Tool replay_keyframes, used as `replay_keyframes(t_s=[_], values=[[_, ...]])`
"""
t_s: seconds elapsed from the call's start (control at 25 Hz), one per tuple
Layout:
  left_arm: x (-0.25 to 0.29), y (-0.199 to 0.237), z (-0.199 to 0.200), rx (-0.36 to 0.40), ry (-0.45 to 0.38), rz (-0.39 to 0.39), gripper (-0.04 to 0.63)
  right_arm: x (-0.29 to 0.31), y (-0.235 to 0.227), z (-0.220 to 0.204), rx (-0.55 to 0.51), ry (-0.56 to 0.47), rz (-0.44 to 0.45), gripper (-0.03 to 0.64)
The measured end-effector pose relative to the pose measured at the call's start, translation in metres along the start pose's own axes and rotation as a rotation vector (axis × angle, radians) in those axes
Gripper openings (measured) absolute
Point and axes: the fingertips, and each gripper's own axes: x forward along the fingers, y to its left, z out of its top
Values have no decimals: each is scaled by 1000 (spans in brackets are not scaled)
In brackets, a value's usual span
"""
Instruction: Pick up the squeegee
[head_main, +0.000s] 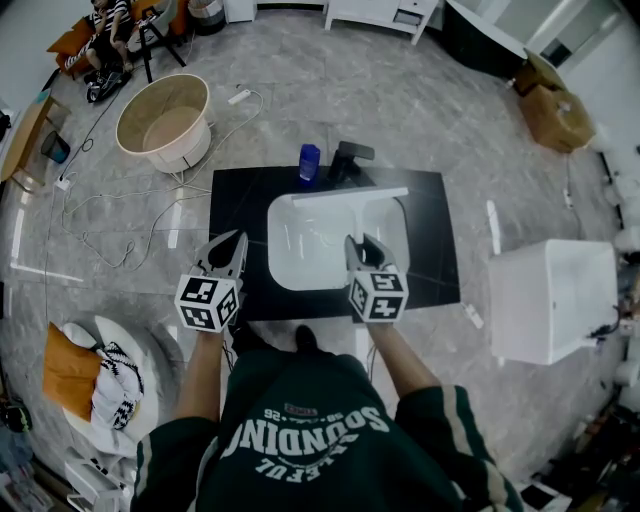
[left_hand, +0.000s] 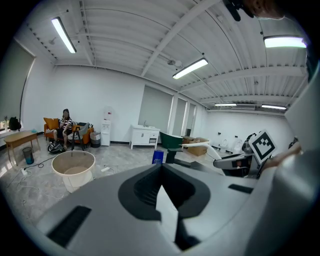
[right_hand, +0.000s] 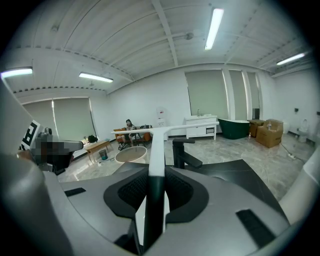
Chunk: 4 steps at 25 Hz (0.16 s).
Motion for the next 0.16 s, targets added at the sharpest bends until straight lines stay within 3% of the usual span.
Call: replay_keyframes(t_s=[0.16], values=[[3, -1, 1, 2, 1, -5, 2, 0, 1, 2, -21, -4, 5, 87]])
